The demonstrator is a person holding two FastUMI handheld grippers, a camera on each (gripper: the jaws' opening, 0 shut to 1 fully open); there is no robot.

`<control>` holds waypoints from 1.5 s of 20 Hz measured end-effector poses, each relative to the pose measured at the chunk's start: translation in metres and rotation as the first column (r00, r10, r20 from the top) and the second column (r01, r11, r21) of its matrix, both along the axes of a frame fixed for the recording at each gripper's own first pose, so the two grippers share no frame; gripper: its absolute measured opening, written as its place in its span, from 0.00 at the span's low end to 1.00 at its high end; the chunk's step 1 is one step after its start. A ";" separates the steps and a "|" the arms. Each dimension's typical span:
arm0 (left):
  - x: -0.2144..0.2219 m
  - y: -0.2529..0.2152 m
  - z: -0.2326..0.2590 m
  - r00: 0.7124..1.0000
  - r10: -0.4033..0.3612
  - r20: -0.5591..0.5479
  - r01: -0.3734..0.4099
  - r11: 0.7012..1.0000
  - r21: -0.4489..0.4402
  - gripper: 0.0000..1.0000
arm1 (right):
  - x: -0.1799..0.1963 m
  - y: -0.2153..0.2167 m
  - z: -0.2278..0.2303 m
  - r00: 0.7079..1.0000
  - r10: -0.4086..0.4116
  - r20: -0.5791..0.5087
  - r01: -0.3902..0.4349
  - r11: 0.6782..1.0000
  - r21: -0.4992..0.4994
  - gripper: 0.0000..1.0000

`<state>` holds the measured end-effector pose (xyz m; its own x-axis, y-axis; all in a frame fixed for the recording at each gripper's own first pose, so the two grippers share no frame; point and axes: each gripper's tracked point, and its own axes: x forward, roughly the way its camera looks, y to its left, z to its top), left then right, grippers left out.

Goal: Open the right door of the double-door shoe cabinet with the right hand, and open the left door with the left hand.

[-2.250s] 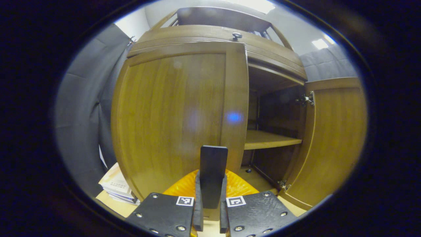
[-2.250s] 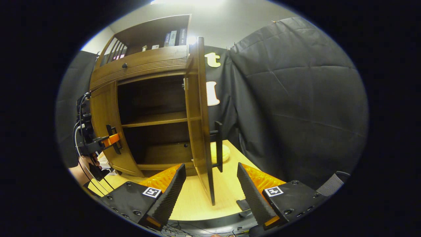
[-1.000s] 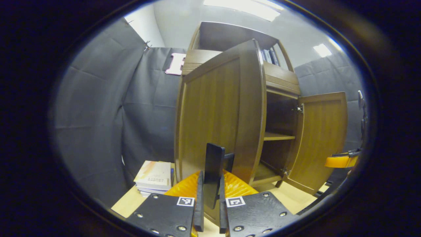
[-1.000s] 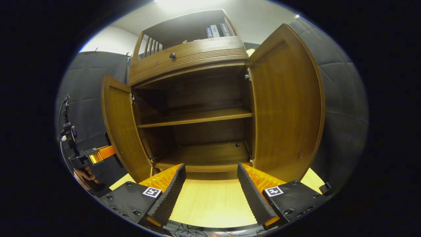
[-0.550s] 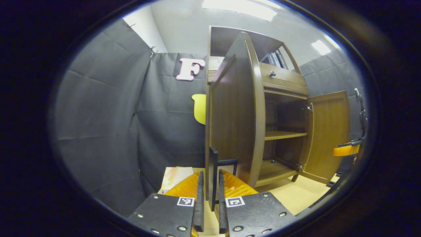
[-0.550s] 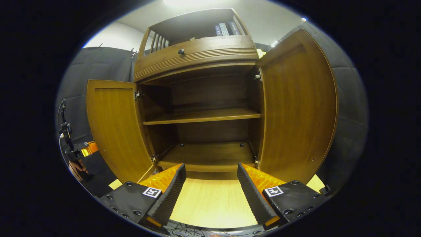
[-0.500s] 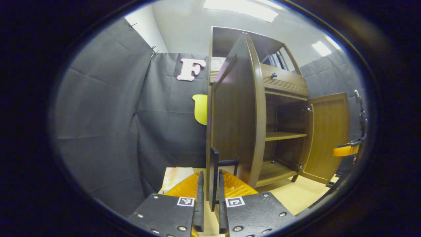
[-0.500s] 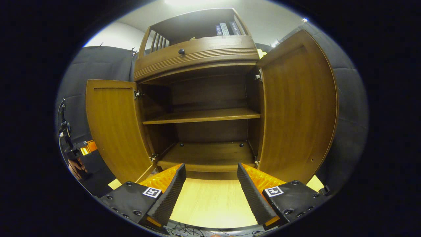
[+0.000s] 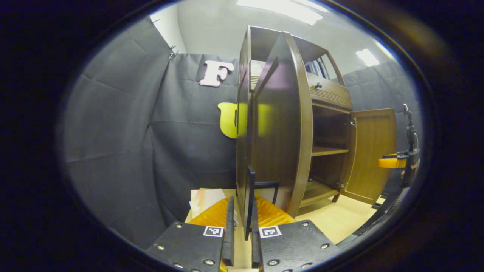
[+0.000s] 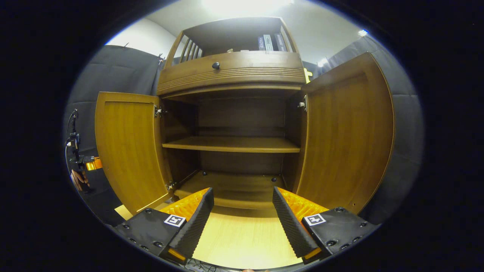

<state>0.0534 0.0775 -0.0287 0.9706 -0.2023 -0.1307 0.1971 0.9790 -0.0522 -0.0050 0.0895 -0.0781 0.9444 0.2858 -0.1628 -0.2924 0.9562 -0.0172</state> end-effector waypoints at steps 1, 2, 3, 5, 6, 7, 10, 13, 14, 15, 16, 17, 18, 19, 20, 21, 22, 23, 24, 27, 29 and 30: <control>-0.005 0.000 0.002 1.000 0.002 0.001 -0.002 1.000 0.009 0.18 | 0.000 -0.003 0.000 1.000 -0.006 0.005 0.006 1.000 -0.001 0.98; -0.009 0.003 0.004 1.000 0.010 0.000 -0.010 1.000 0.014 0.18 | 0.000 -0.007 0.000 1.000 -0.016 0.008 0.016 1.000 -0.002 0.92; -0.016 0.006 0.003 1.000 0.024 -0.008 -0.024 1.000 0.014 0.18 | 0.000 -0.012 -0.003 1.000 -0.025 0.005 0.025 1.000 -0.002 0.93; -0.033 0.010 0.003 0.998 0.059 -0.020 -0.059 0.998 0.005 0.18 | -0.001 -0.021 -0.006 0.999 -0.040 -0.007 0.040 0.999 0.001 0.93; -0.042 0.012 0.006 0.996 0.083 -0.019 -0.083 0.997 -0.002 0.18 | 0.000 -0.026 -0.006 0.999 -0.049 -0.011 0.049 0.999 0.003 0.93; -0.052 0.012 0.010 0.994 0.104 -0.018 -0.104 0.995 -0.013 0.18 | 0.000 -0.031 -0.006 0.998 -0.058 -0.011 0.058 0.998 0.006 0.93; -0.080 0.007 0.034 0.984 0.175 0.016 -0.173 0.982 -0.069 0.19 | 0.000 -0.040 0.000 0.998 -0.063 -0.010 0.064 0.998 0.016 0.93; -0.101 -0.010 0.066 0.976 0.208 0.063 -0.200 0.973 -0.113 0.18 | 0.002 -0.049 0.008 0.998 -0.064 -0.001 0.064 0.998 0.016 0.93; -0.105 -0.023 0.078 0.978 0.192 0.075 -0.181 0.974 -0.135 0.18 | 0.003 -0.054 0.010 0.997 -0.074 -0.002 0.074 0.997 0.006 0.93; -0.108 -0.037 0.095 0.977 0.188 0.102 -0.171 0.973 -0.156 0.18 | 0.003 -0.063 0.015 0.996 -0.094 0.002 0.094 0.996 0.000 0.93; -0.107 -0.046 0.113 0.974 0.190 0.123 -0.168 0.971 -0.169 0.19 | 0.003 -0.069 0.024 0.995 -0.100 0.018 0.100 0.995 0.009 0.93; -0.109 -0.056 0.128 0.972 0.188 0.142 -0.163 0.972 -0.170 0.19 | 0.002 -0.072 0.031 0.995 -0.097 0.028 0.096 0.995 0.016 0.93; -0.108 -0.065 0.143 0.968 0.189 0.166 -0.164 0.974 -0.158 0.24 | 0.002 -0.075 0.038 0.995 -0.093 0.034 0.092 0.996 0.017 0.93; -0.108 -0.074 0.155 0.964 0.189 0.188 -0.164 0.976 -0.142 0.28 | 0.002 -0.079 0.042 0.995 -0.090 0.035 0.089 0.996 0.017 0.93; -0.107 -0.084 0.162 0.963 0.188 0.195 -0.165 0.978 -0.130 0.32 | 0.002 -0.084 0.045 0.996 -0.090 0.029 0.090 0.996 0.014 0.94; -0.109 -0.094 0.164 0.961 0.193 0.198 -0.172 0.978 -0.118 0.41 | 0.001 -0.089 0.047 0.996 -0.090 0.018 0.090 0.996 0.013 0.93; -0.103 -0.099 0.165 0.956 0.212 0.202 -0.194 0.975 -0.107 0.51 | -0.001 -0.091 0.048 0.997 -0.082 0.007 0.082 0.996 0.016 0.93; -0.109 -0.106 0.168 0.953 0.229 0.200 -0.213 0.972 -0.095 0.60 | -0.005 -0.092 0.050 0.998 -0.068 0.002 0.068 0.997 0.026 0.98; -0.109 -0.112 0.166 0.951 0.247 0.189 -0.234 0.968 -0.090 0.69 | -0.008 -0.092 0.052 0.999 -0.052 0.001 0.052 0.998 0.038 0.94; -0.107 -0.130 0.164 0.936 0.310 0.164 -0.300 0.950 -0.083 0.96 | -0.013 -0.096 0.048 1.000 -0.003 -0.010 0.004 0.999 0.054 0.98; -0.107 -0.142 0.163 0.925 0.348 0.155 -0.342 0.937 -0.066 0.96 | -0.016 -0.096 0.047 0.999 0.044 -0.009 -0.043 0.997 0.060 0.94; -0.107 -0.148 0.162 0.919 0.365 0.148 -0.362 0.931 -0.049 0.96 | -0.018 -0.097 0.047 0.998 0.068 -0.008 -0.067 0.996 0.061 0.98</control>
<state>-0.0537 -0.0702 0.1333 0.9856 0.1674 0.0243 -0.1654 0.9837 -0.0701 -0.0226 -0.0072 -0.0310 0.9210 0.3583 -0.1527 -0.3559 0.9335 0.0435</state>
